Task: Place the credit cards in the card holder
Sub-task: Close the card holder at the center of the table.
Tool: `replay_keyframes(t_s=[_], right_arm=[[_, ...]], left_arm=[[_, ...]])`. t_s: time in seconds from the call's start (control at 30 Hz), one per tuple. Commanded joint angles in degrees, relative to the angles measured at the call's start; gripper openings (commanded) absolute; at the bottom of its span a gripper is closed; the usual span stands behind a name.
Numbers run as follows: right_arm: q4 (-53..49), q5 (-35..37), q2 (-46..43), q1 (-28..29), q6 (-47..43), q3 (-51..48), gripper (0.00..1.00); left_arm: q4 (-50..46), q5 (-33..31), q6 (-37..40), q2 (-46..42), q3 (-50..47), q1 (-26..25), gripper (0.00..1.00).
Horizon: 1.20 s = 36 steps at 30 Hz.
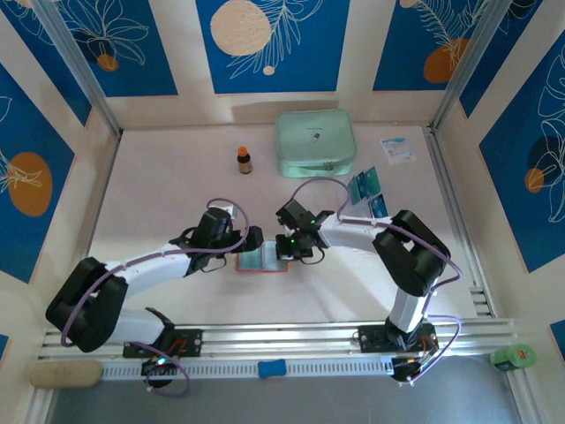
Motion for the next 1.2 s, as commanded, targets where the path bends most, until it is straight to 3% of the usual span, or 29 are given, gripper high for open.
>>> replay_keyframes(t_s=[0.0, 0.77, 1.17], right_arm=[[-0.6, -0.5, 1.2, -0.2, 0.3, -2.3, 0.0], [0.0, -0.5, 1.3, -0.4, 0.6, -3.8, 0.0], [-0.1, -0.5, 1.6, -0.4, 0.6, -3.8, 0.0]], left_arm=[[2.1, 2.3, -0.7, 1.4, -1.0, 0.7, 1.0], [5.9, 6.9, -0.8, 7.1, -1.7, 0.8, 1.0], [6.9, 10.7, -1.8, 3.9, -0.5, 0.7, 1.0]])
